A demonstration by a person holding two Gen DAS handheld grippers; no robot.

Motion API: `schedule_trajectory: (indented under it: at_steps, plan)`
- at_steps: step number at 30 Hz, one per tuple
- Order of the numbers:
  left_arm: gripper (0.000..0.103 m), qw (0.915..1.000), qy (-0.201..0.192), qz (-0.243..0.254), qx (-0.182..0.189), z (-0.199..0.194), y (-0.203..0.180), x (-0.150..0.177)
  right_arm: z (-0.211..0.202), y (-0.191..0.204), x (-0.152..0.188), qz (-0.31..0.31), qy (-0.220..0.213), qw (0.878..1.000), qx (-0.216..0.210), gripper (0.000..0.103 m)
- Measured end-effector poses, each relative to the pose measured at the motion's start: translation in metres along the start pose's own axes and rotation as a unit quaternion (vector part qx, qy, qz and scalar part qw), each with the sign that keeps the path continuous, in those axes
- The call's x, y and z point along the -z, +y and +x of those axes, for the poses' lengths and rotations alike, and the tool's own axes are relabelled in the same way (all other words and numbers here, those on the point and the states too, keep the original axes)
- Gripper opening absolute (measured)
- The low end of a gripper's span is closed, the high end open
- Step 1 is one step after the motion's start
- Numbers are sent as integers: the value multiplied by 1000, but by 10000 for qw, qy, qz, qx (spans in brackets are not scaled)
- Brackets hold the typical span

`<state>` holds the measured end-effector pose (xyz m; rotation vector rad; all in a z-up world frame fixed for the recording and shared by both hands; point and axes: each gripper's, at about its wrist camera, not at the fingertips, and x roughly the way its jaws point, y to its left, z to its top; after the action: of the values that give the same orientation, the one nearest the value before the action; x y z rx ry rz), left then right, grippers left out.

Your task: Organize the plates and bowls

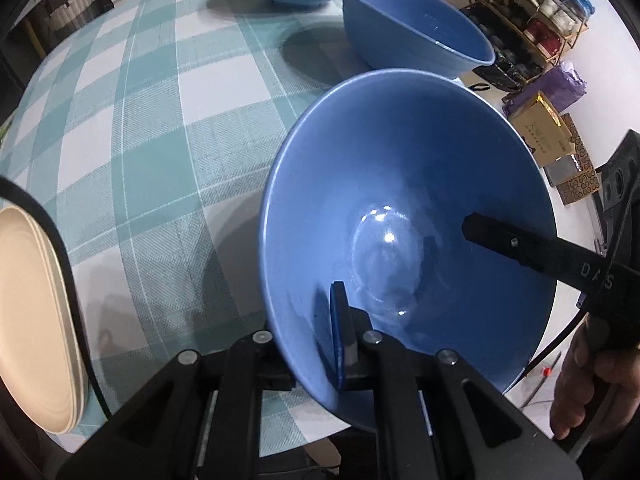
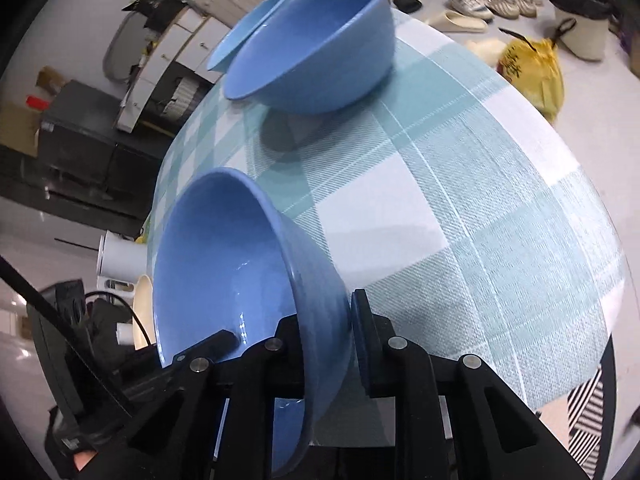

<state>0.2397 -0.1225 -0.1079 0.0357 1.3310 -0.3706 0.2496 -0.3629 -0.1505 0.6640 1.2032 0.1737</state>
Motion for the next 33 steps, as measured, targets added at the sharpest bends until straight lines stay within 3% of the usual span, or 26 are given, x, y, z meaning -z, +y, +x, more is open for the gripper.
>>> schedule_trajectory:
  at_steps: [3, 5, 7, 9, 10, 12, 14, 17, 20, 25, 28, 29, 30, 31, 32, 33]
  plan:
    - [11, 9996, -173, -228, -47, -3, 7, 1, -1, 5, -1, -107, 53, 9999, 51, 19]
    - [15, 9989, -208, -418, 59, -5, 15, 7, -2, 12, -2, -441, 38, 9985, 328, 23]
    - [29, 9985, -239, -489, -1, -10, 19, 9, -4, 16, -3, -647, -70, 9964, 545, 28]
    - [41, 9975, -427, -538, -168, -18, 22, 11, -12, 14, -5, -703, -257, 9960, 481, 32]
    - [45, 9970, -507, -552, -199, -21, 22, 12, -17, 12, -6, -676, -404, 9959, 446, 43]
    - [45, 9964, -589, -588, -159, -27, 25, 16, -28, 8, -5, -622, -694, 9949, 387, 57]
    - [45, 9954, -690, -636, -186, -30, 31, 19, -38, 5, -3, -642, -827, 9939, 354, 58]
    - [45, 9908, -1150, -698, -175, -42, 35, 27, -52, 6, 5, -898, -1090, 9894, 324, 58]
    - [46, 9860, -1551, -583, -194, -53, 31, 35, -73, 10, 23, -1333, -1814, 9718, 707, 58]
    - [52, 9718, -2273, -121, -616, -74, 11, 55, -93, 16, 59, -1763, -2438, 9529, 375, 58]
    - [58, 9591, -2699, 94, -844, -91, -2, 74, -105, 25, 81, -2049, -2738, 9392, 320, 59]
    - [63, 9538, -2857, 119, -918, -95, -5, 80, -108, 29, 88, -2156, -2818, 9344, 317, 62]
    - [69, 9463, -3056, 103, -1049, -101, -8, 87, -110, 34, 94, -2251, -2887, 9300, 337, 73]
    - [84, 9423, -3153, 77, -1118, -104, -8, 90, -113, 40, 99, -2363, -2932, 9256, 370, 82]
    - [91, 9360, -3316, 38, -1177, -109, -10, 95, -115, 46, 103, -2463, -2961, 9222, 358, 82]
    - [92, 9280, -3519, 15, -1226, -116, -12, 101, -119, 51, 106, -2555, -3004, 9184, 325, 83]
